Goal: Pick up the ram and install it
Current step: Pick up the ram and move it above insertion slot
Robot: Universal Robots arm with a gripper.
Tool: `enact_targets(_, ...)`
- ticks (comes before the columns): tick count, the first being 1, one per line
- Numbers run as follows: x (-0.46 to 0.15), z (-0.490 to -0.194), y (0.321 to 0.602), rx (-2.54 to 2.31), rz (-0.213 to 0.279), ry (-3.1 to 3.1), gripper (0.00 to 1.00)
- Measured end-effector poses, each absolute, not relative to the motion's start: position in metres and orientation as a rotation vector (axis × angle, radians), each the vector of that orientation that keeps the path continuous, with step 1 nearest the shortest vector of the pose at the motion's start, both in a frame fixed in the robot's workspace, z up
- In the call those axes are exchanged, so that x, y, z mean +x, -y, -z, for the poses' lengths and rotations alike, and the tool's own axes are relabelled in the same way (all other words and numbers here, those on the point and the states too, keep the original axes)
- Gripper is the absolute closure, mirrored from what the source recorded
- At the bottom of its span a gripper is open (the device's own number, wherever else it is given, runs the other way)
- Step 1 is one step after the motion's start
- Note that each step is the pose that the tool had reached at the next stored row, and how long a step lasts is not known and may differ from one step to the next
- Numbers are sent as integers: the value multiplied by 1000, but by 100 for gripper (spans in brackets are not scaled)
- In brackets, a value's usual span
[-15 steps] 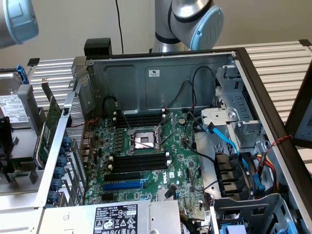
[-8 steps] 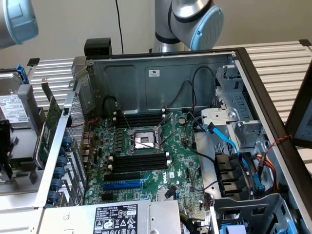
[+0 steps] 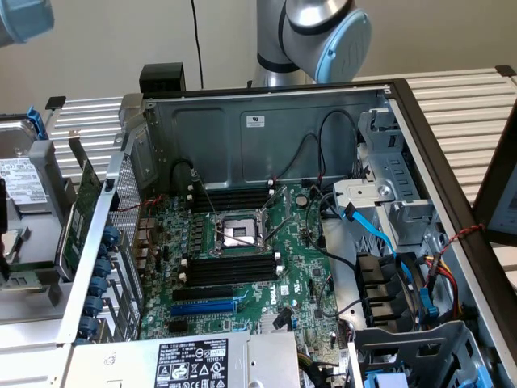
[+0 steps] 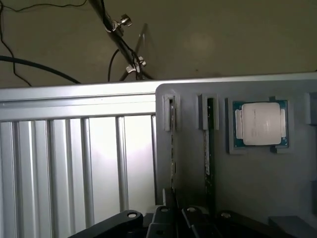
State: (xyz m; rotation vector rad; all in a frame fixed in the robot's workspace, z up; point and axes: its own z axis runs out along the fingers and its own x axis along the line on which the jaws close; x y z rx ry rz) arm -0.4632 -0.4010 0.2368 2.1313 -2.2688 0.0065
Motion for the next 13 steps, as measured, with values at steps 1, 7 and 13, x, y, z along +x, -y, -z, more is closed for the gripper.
enact_targets(1, -463, -241, 402, 2131, -6, 2269, 87)
enact_targets(7, -459, -269, 407, 2131, -7, 2269, 87)
enact_targets(13, -441, -296, 414, 2131, -6, 2269, 87)
